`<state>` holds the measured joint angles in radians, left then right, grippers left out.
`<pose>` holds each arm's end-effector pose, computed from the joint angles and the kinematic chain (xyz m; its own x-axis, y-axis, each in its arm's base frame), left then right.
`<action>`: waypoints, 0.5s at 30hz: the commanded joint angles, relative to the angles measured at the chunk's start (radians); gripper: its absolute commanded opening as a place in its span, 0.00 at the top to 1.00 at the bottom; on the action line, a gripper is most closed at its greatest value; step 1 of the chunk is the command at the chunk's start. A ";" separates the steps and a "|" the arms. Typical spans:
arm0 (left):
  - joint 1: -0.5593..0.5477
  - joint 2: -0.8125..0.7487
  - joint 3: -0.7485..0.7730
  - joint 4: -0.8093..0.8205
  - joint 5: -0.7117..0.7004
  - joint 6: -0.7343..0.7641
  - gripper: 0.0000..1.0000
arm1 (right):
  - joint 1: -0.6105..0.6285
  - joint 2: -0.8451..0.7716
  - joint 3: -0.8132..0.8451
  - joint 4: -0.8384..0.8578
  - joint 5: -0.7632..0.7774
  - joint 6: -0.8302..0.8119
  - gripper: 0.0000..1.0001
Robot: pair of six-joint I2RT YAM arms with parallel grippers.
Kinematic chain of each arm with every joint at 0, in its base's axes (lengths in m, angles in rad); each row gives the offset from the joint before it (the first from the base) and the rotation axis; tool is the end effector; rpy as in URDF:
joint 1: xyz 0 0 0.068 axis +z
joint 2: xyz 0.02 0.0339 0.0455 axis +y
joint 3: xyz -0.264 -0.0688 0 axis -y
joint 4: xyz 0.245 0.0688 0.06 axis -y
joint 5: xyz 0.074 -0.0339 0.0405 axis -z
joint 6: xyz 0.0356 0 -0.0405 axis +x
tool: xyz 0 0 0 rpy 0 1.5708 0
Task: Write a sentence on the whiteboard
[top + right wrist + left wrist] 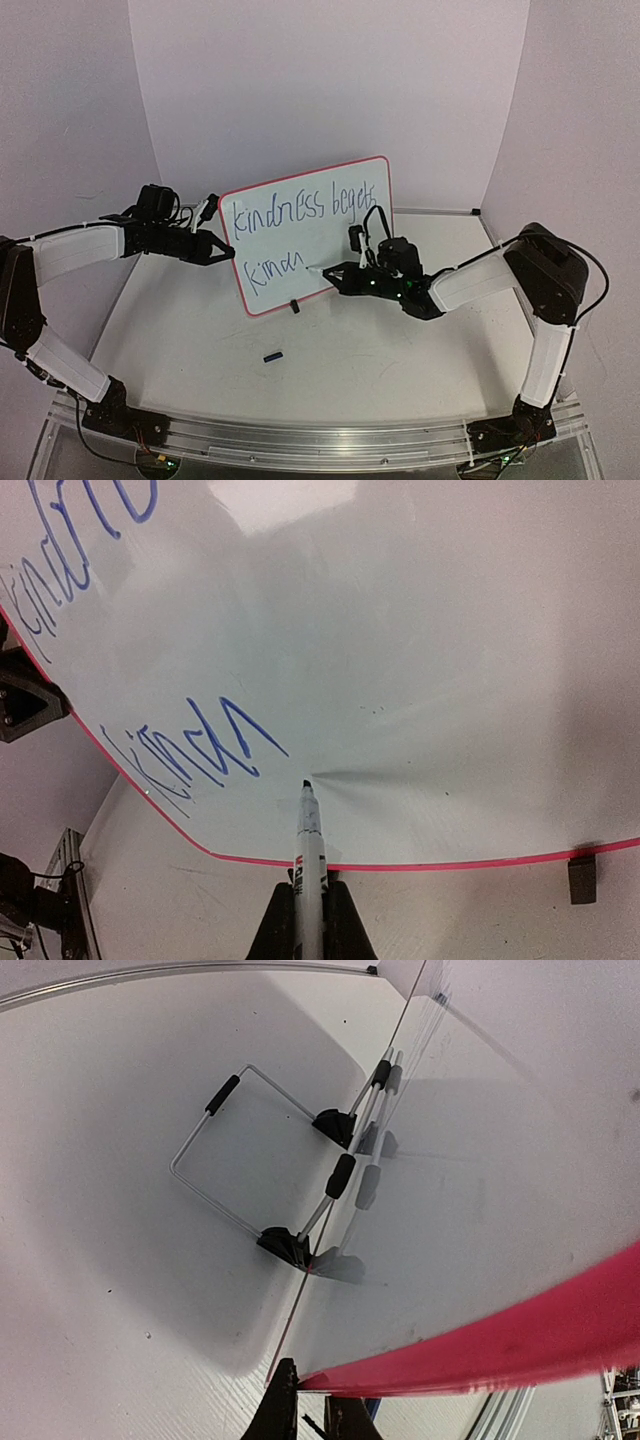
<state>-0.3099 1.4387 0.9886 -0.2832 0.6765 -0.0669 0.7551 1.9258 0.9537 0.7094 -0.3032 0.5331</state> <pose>0.2861 -0.1150 0.2545 -0.6815 0.1635 -0.7133 0.6367 0.6131 -0.4678 0.2867 0.2844 0.1644 -0.6020 0.0995 -0.7923 -0.6481 0.5188 0.5575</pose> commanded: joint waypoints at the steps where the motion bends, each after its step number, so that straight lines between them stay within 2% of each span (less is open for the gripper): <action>1: -0.015 -0.004 0.026 -0.038 -0.046 0.058 1.00 | -0.005 -0.089 0.004 0.050 -0.009 -0.001 1.00; 15: -0.016 -0.004 0.026 -0.039 -0.048 0.059 1.00 | -0.018 -0.001 0.075 0.050 -0.009 0.003 1.00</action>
<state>-0.3135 1.4387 0.9886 -0.2825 0.6765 -0.0598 0.7482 1.8898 0.9842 0.7329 -0.3080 0.5327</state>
